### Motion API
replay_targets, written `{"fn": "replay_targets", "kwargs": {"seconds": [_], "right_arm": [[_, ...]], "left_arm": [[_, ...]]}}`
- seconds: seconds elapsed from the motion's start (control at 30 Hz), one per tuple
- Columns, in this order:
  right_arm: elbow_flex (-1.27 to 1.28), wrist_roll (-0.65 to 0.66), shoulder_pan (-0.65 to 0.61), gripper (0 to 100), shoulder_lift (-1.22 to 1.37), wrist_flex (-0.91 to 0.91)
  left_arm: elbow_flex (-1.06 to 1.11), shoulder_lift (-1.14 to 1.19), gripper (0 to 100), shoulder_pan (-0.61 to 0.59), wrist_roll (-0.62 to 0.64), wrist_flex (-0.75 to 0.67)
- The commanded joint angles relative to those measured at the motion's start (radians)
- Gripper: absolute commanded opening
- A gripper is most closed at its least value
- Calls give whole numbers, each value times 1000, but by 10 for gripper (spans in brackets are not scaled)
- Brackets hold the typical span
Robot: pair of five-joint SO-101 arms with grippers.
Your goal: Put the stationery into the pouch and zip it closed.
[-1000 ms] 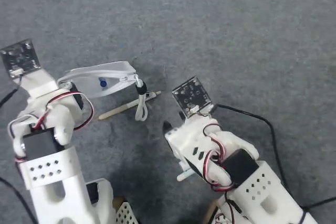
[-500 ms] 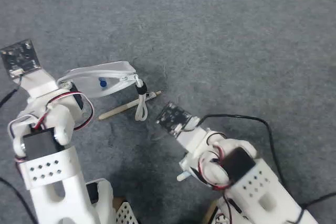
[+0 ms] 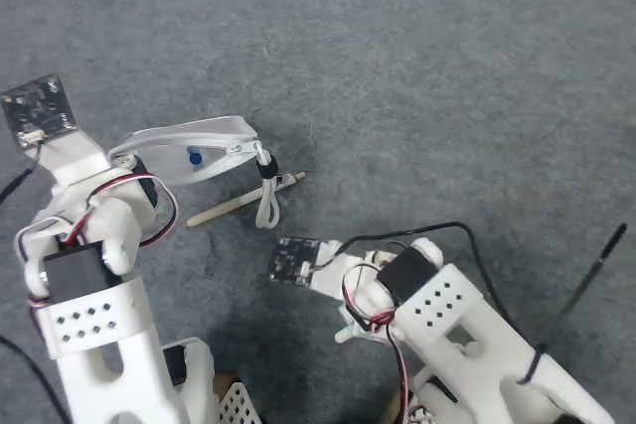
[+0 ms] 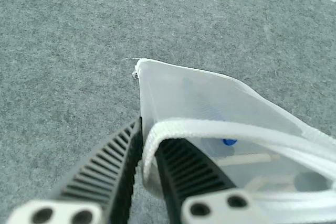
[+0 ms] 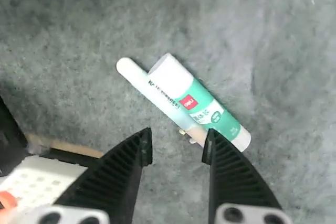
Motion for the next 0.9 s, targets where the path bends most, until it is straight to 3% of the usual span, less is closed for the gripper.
{"fn": "replay_targets", "kwargs": {"seconds": [0.0, 0.3, 0.67, 0.87], "right_arm": [[-43, 25, -30, 156, 39, -61], [-18, 31, -39, 156, 237, -217], [-23, 75, -31, 156, 387, -232], [-23, 86, 19, 152, 444, -332]], "left_arm": [[-10, 2, 11, -6, 12, -40], [10, 2, 11, -6, 12, -63], [18, -3, 11, -6, 12, -69], [18, -5, 11, -6, 11, -69]]}}
